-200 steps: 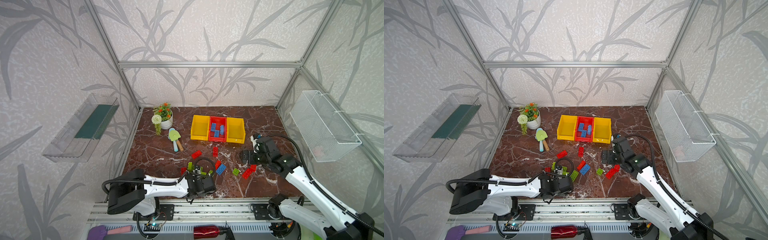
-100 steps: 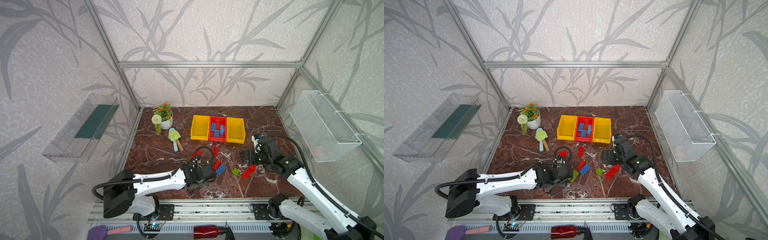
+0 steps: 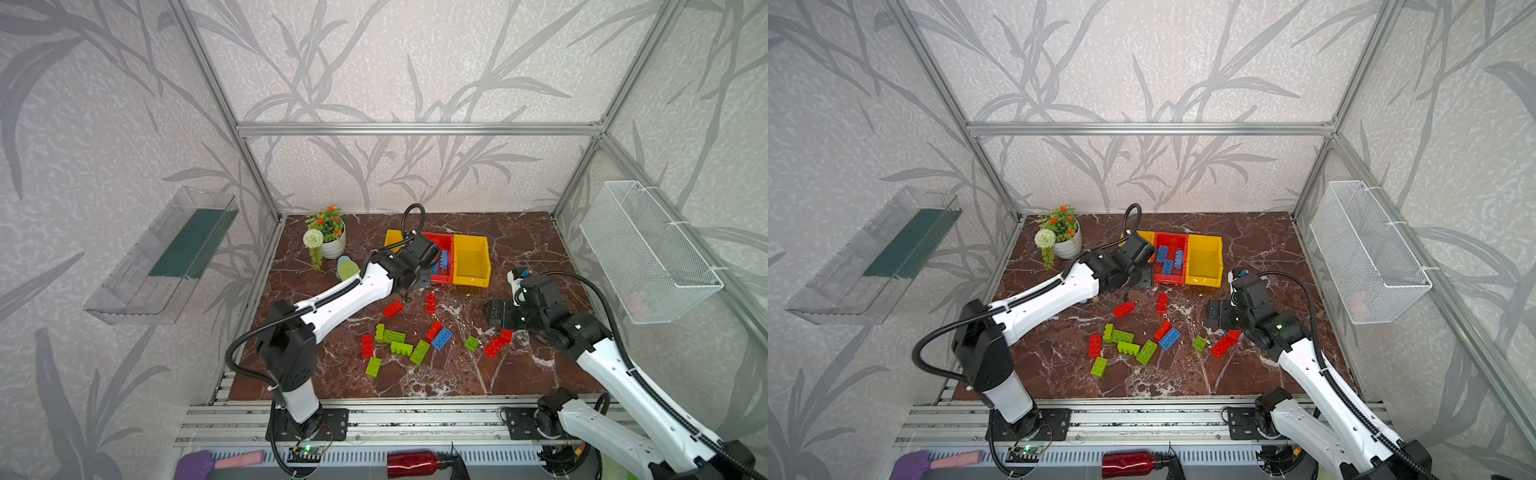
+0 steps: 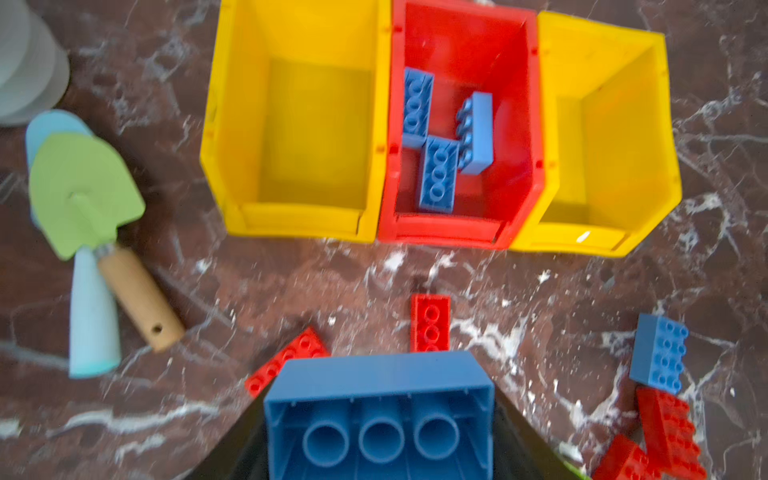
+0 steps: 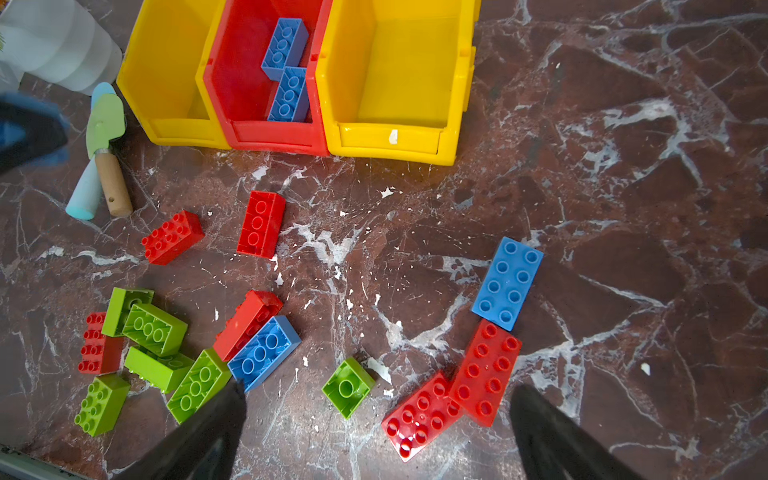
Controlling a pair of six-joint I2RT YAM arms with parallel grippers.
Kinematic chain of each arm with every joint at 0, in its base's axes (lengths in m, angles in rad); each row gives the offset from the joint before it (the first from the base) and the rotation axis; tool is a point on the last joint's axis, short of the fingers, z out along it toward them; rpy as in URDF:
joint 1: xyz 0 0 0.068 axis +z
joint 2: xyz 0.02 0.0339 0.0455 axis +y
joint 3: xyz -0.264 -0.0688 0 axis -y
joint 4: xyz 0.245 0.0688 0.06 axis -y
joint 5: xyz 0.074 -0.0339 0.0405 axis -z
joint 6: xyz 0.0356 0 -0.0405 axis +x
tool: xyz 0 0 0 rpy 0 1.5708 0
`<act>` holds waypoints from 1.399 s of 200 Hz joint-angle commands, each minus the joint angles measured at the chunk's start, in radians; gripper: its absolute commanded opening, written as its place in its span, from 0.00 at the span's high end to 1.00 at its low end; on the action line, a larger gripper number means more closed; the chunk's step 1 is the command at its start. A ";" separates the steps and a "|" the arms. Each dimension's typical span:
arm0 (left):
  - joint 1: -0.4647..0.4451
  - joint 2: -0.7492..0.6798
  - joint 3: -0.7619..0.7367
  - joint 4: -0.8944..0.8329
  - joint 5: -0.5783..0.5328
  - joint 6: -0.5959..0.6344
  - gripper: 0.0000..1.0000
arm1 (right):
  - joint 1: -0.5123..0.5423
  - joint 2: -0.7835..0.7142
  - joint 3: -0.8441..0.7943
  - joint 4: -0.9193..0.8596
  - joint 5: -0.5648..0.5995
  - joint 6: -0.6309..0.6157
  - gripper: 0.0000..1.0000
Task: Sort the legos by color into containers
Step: 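Lift the grasped blue brick with the left gripper and carry it over the red bin, then open the left gripper over the red bin while the right gripper advances to the bricks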
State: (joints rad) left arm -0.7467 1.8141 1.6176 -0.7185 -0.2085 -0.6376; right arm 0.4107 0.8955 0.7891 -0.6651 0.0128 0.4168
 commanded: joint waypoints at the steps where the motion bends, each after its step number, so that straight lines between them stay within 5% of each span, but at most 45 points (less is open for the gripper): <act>1: 0.042 0.145 0.208 -0.102 0.052 0.116 0.59 | -0.018 -0.003 -0.010 -0.011 -0.017 0.007 0.01; 74: 0.117 0.680 0.983 -0.318 0.144 0.184 0.59 | -0.145 0.033 -0.007 0.004 -0.070 -0.016 0.01; 123: 0.145 0.747 1.022 -0.216 0.244 0.168 0.53 | -0.211 0.069 0.002 0.019 -0.103 -0.045 0.01; 152: 0.150 0.754 1.027 -0.198 0.284 0.168 0.28 | -0.222 0.074 0.003 0.025 -0.116 -0.052 0.01; 176: 0.149 0.734 1.027 -0.192 0.322 0.170 0.17 | -0.222 0.073 0.005 0.027 -0.125 -0.044 0.01; 197: 0.147 0.695 1.009 -0.197 0.343 0.168 0.07 | -0.222 0.056 0.005 0.025 -0.136 -0.047 0.01; 224: 0.147 0.597 0.932 -0.218 0.330 0.173 0.06 | -0.218 0.037 0.017 -0.004 -0.179 -0.046 0.01; 280: 0.145 0.035 0.121 0.094 0.245 0.127 0.05 | 0.018 0.033 -0.017 0.009 -0.118 -0.011 0.01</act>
State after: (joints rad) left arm -0.6003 2.1067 2.0102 -0.7773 0.0937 -0.4889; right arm 0.3176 0.9260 0.7891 -0.6582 -0.1295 0.3889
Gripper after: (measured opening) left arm 0.942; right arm 0.991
